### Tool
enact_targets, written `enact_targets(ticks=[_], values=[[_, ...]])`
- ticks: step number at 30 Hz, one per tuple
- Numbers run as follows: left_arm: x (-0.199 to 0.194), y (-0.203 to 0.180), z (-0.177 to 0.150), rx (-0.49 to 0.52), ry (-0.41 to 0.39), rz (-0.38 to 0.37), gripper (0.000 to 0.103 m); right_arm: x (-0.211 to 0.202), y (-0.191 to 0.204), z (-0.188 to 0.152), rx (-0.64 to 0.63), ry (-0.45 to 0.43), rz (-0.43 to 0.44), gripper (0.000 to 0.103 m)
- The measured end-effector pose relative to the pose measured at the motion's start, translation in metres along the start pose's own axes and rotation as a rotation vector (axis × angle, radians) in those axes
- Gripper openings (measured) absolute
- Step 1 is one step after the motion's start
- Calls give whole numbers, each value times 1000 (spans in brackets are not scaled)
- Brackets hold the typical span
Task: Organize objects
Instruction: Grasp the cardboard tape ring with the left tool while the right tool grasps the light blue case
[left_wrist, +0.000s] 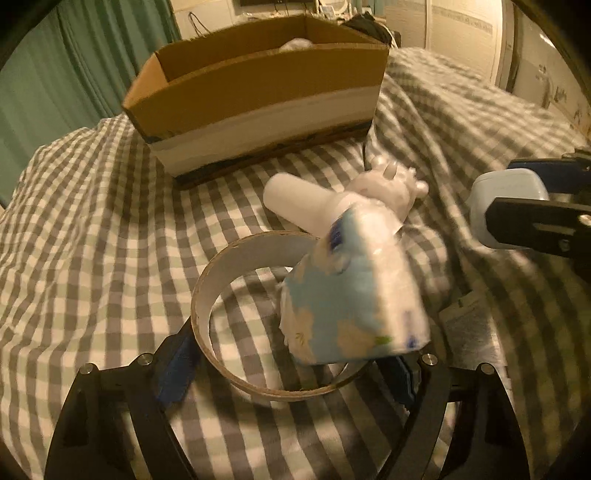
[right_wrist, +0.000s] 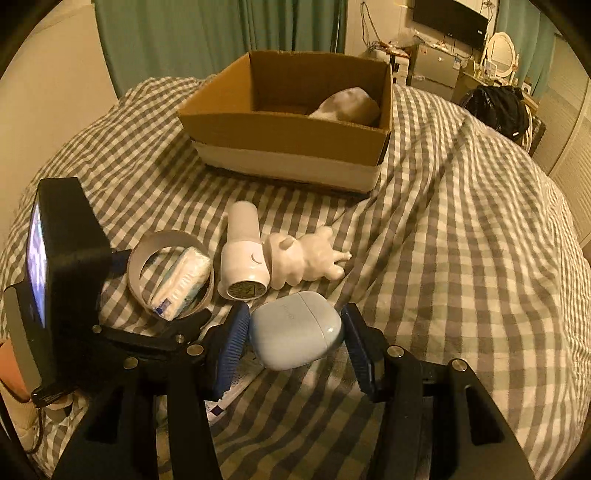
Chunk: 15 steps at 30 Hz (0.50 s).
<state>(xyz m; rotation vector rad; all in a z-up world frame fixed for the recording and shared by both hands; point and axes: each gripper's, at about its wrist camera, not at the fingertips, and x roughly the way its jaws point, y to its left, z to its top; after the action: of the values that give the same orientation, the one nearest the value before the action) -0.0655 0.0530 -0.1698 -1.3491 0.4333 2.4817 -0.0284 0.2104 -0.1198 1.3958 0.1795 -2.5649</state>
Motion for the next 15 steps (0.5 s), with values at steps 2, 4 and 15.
enact_targets(ticks=[2,4,15], values=[[-15,3,0,-17,-29,-13,87,-5,2,1,-4,-14,-8,52],[-27,3,3,-33,-55,-15,87,-15,5,2,-8,-36,-19,52],[-110,24,20,-96,-223,-7,87,-86,30,12,-67,-192,-65,52]])
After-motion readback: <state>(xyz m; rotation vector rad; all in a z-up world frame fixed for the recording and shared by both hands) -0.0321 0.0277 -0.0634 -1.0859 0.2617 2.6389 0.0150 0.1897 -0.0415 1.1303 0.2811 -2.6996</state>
